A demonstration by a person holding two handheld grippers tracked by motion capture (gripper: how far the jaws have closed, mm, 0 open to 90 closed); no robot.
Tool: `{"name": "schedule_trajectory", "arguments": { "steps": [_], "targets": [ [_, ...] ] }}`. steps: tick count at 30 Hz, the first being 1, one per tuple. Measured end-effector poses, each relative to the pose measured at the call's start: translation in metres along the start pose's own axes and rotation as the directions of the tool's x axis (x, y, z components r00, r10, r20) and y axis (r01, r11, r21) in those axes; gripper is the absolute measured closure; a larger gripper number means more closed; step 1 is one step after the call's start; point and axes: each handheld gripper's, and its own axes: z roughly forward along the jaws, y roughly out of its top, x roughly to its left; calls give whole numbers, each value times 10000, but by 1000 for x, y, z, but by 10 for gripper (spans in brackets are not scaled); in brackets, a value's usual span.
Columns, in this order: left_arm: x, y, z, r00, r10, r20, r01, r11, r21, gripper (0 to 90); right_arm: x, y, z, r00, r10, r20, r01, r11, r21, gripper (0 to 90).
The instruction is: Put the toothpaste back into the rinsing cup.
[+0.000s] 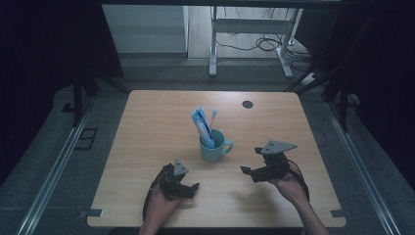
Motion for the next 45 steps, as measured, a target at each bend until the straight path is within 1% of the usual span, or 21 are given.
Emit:
{"name": "schedule_trajectory", "arguments": {
  "steps": [5, 8, 14, 21, 23, 24, 25, 28, 29, 33, 34, 38, 40, 41, 43, 45],
  "targets": [
    [0, 0, 0, 10000, 16, 3, -16, 10000, 21, 75, -1, -6, -4, 9999, 73, 151, -72, 9999, -73, 96],
    [0, 0, 0, 10000, -37, -7, 37, 10000, -23, 75, -1, -8, -4, 9998, 60, 214, -58, 10000, -76, 96],
    [0, 0, 0, 10000, -10, -5, 10, 10000, -4, 75, 1, -12, -4, 9996, 2, 297, 2, 9999, -126, 96],
    [0, 0, 0, 10000, -11, 1, 11, 10000, -6, 75, 6, -18, -2, 9988, -253, 413, 252, 9997, 42, 96],
    [0, 0, 0, 10000, 12, 9, -12, 10000, 27, 75, 9, -24, -2, 9985, -338, 435, 329, 9992, 209, 96],
    [0, 0, 0, 10000, 13, 9, -14, 10000, 29, 75, 9, -24, -2, 9985, -338, 435, 329, 9992, 209, 96],
    [0, 0, 0, 10000, 12, 9, -12, 10000, 29, 75, 10, -28, -2, 9986, -315, 430, 303, 9992, 273, 95],
    [0, 0, 0, 10000, 12, 6, -12, 10000, 27, 75, 11, -33, -1, 9989, -246, 399, 233, 9992, 320, 94],
    [0, 0, 0, 10000, 10, 7, -10, 10000, 26, 75, 11, -38, -1, 9991, -163, 389, 149, 9992, 361, 94],
    [0, 0, 0, 10000, 12, 7, -12, 10000, 25, 75, 12, -48, -1, 9992, -7, 389, -9, 9991, 429, 93],
    [0, 0, 0, 10000, 12, 7, -12, 10000, 25, 75, 12, -48, -1, 9992, -7, 389, -9, 9991, 429, 93],
    [0, 0, 0, 10000, 22, 5, -22, 10000, 26, 75, 11, -58, -1, 9990, 129, 417, -151, 9986, 512, 93],
    [0, 0, 0, 10000, 14, 3, -14, 10000, 25, 75, 11, -59, -1, 9990, 151, 429, -175, 9983, 552, 93],
    [0, 0, 0, 10000, -9, 5, 9, 10000, 18, 75, 11, -63, -1, 9986, 173, 493, -202, 9980, 595, 93],
    [0, 0, 0, 10000, -7, 1, 7, 10000, 21, 75, 10, -65, -2, 9987, 211, 473, -239, 9980, 593, 93],
    [-1, 0, 0, 10000, -72, -30, 72, 10000, 13, 75, 9, -70, -2, 9982, 301, 516, -331, 9976, 602, 93]
  ]
}}
